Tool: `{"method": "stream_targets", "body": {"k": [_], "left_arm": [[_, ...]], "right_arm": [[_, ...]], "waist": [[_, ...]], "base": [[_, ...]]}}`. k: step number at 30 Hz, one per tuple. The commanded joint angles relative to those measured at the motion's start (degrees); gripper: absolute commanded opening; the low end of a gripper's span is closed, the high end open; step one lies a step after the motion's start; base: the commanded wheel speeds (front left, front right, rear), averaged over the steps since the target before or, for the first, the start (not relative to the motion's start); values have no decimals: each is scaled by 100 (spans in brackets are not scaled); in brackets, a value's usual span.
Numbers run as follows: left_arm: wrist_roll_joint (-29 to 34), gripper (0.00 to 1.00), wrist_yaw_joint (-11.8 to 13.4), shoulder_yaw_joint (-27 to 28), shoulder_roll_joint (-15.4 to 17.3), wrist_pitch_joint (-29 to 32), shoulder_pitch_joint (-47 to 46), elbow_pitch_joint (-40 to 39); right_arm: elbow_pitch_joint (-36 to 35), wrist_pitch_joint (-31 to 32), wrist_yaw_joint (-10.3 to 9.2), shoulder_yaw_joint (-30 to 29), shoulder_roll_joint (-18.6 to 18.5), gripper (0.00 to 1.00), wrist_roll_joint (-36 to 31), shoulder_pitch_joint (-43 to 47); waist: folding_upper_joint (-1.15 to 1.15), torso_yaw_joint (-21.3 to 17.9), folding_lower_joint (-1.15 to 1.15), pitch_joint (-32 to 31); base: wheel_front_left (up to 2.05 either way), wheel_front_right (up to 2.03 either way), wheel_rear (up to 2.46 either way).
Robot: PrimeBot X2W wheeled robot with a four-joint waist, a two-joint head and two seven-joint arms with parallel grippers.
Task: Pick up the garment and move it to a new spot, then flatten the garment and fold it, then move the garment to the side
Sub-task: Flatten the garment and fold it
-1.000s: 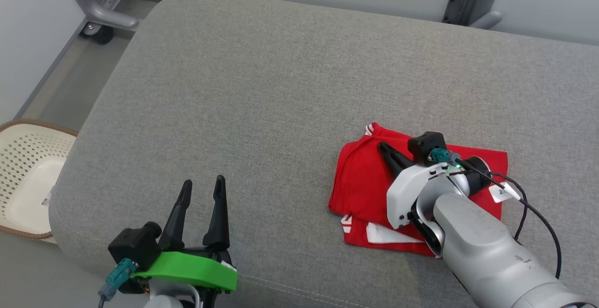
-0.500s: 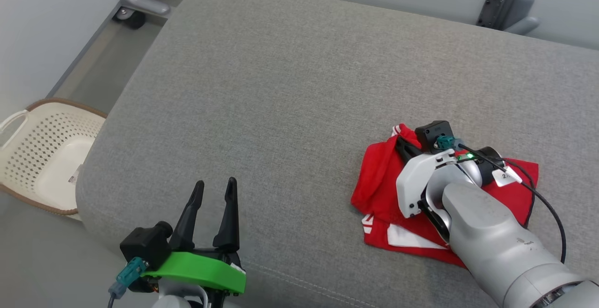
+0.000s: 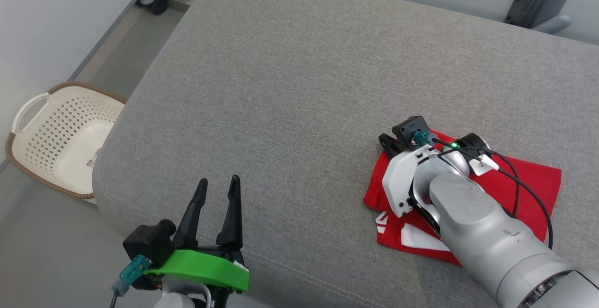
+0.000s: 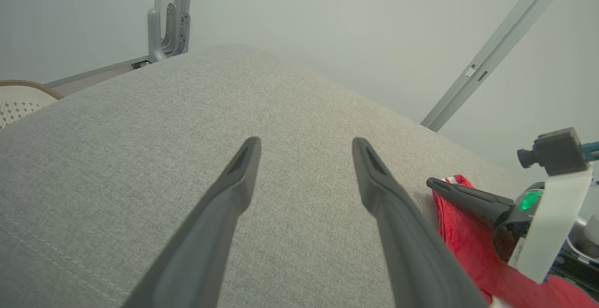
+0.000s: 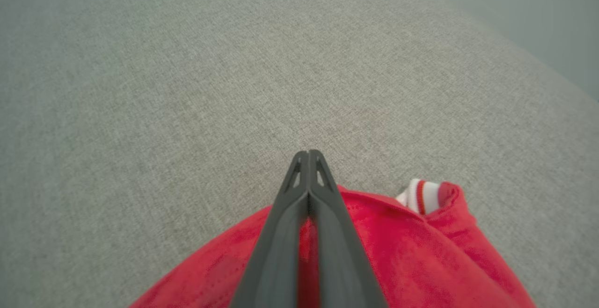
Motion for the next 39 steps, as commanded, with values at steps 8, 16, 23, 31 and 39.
{"method": "stream_targets", "body": {"k": [8, 16, 23, 31, 39], "left_arm": [[-4, 100, -6, 104, -24, -26, -50, 27], [68, 100, -2, 169, 15, -23, 37, -35], [110, 100, -10, 152, 72, -14, -5, -56], [198, 100, 16, 96, 134, 14, -119, 28], [235, 100, 57, 109, 140, -2, -100, 198]], "right_arm": [[-335, -64, -9, 287, -7, 0, 447, 27], [-677, -270, -9, -69, -156, 0, 549, -44], [-1626, -263, -9, -1020, -454, 0, 167, 448], [-3094, -265, -9, -2619, -424, 82, -781, 1738], [-4285, -265, -9, -3504, -143, 100, -1373, 2942]], "waist": [[56, -181, 0, -20], [56, -572, 0, -180], [56, -945, 0, -295], [56, -1474, 0, -463], [56, -1903, 0, -622]], "base": [[0, 0, 0], [0, 0, 0], [0, 0, 0], [0, 0, 0], [0, 0, 0]]}}
